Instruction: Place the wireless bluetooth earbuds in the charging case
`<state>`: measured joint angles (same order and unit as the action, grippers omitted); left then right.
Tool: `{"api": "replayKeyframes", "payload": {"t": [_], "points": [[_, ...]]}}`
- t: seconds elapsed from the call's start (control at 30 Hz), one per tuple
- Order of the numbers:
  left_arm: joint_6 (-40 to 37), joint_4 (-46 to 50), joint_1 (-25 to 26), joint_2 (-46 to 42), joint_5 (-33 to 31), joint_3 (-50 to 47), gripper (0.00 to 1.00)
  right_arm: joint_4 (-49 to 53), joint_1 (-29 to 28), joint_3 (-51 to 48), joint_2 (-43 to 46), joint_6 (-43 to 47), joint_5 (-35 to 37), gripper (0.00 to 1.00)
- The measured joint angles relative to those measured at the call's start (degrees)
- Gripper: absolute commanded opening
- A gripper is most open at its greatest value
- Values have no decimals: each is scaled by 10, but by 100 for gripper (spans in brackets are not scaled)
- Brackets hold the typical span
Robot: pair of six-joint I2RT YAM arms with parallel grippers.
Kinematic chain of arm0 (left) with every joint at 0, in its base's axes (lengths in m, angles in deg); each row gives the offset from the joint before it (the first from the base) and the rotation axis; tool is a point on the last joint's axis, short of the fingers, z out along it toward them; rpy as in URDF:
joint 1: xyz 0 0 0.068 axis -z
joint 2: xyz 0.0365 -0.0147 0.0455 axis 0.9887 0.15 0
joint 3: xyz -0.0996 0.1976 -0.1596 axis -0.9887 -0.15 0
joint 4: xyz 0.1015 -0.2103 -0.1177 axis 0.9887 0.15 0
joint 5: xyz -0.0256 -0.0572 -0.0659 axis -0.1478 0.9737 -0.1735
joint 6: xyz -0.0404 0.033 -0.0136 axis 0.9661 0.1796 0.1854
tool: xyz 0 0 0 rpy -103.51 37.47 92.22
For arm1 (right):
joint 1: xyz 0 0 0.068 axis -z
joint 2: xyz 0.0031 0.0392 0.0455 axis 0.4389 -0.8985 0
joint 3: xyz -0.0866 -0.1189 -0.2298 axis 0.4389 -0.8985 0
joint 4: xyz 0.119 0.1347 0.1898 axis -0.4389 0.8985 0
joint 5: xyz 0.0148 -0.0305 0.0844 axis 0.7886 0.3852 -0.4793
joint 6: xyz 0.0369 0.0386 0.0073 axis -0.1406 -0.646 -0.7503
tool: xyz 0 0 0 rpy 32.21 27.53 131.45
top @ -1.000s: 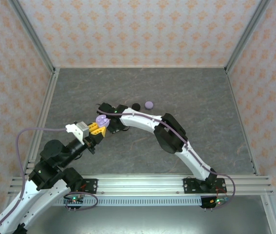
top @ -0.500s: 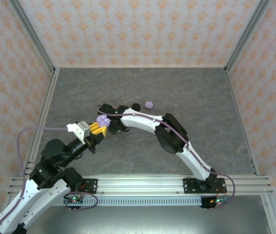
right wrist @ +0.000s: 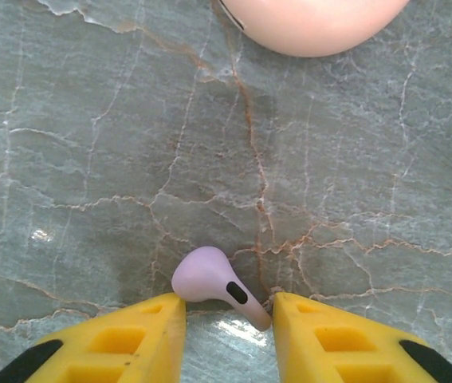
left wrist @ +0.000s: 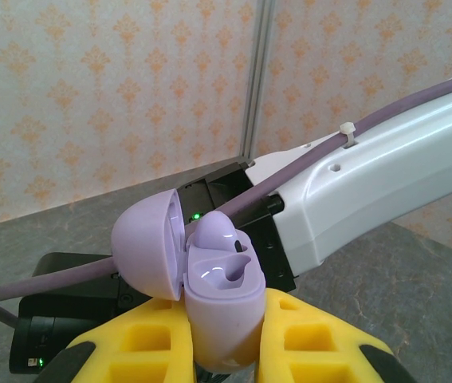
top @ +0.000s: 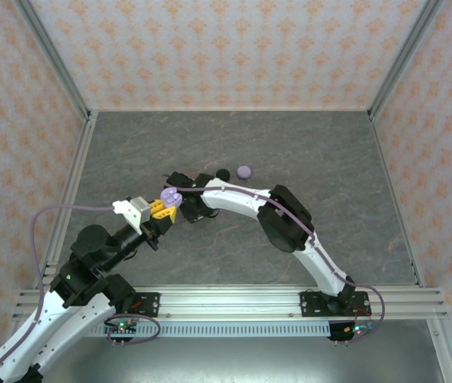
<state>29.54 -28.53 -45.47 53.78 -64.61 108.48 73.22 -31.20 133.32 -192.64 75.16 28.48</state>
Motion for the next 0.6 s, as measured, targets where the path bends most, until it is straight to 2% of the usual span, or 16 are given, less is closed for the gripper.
{"api": "replayKeyframes", "payload": {"t": [0.23,0.6], "points": [[0,-1,0,0,0,0,0,2,0,35,0,16,0,39],[0,-1,0,0,0,0,0,3,0,65,-22,23,-2,37]]}}
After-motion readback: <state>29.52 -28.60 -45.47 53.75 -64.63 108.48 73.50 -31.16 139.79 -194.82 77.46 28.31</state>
